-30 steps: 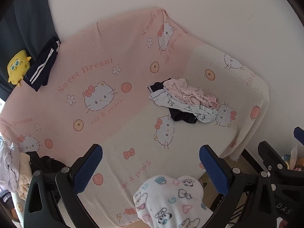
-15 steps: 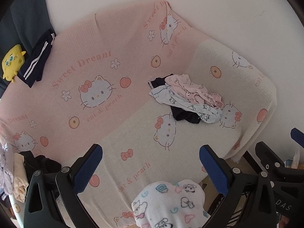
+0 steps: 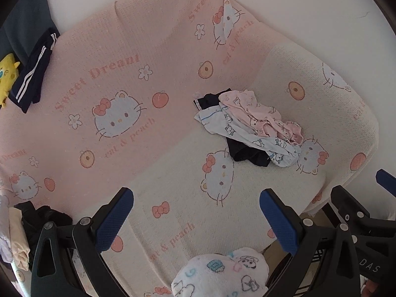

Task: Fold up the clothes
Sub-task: 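Move both tools toward the clothes pile on the bed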

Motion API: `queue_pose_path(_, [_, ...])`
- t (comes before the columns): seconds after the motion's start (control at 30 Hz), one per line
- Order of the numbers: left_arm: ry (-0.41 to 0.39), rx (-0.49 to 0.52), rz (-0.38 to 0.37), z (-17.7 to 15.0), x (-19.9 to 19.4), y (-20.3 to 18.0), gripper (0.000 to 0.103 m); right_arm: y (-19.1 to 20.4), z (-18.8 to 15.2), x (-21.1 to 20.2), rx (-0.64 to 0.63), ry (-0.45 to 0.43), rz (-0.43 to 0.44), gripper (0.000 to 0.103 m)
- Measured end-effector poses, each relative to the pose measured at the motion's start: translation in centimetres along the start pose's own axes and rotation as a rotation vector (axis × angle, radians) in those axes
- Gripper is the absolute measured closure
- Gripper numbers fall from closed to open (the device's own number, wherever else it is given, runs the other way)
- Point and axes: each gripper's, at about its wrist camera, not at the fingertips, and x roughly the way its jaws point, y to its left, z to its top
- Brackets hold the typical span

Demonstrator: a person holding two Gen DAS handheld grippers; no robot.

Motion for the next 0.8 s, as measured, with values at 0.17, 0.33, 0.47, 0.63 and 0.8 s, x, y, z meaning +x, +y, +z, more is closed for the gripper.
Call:
queue_pose_path(0.17, [0.022, 0.020, 0.000, 0.9, 2.1, -0.6, 0.000, -0.8, 1.0, 2.4, 0.040, 0.036, 0.012, 0.000])
queue_pose_path(0.33, [0.041, 0.050, 0.002, 1.4, 4.5, -1.8, 0.000, -1.7, 1.8, 5.1, 0.088, 0.075, 0.029, 0.000])
queue_pose_path(0.47, [0.071, 0.048, -0.024, 2.0, 6.7, -2.4, 0.000, -2.7, 2.3, 7.6, 0.139, 0.124, 0.051, 0.000])
queue_pose_path(0.63, [0.105, 0.017, -0.070, 3.0, 9.8, -3.1, 0.000, -4.4, 2.5, 10.6, 0.245, 0.183, 0.126, 0.000])
queue_pose_path(0.8, [0.109, -0.003, -0.107, 4.0, 12.4, -4.1, 0.000, -6.2, 2.3, 13.3, 0.367, 0.226, 0.203, 0.000])
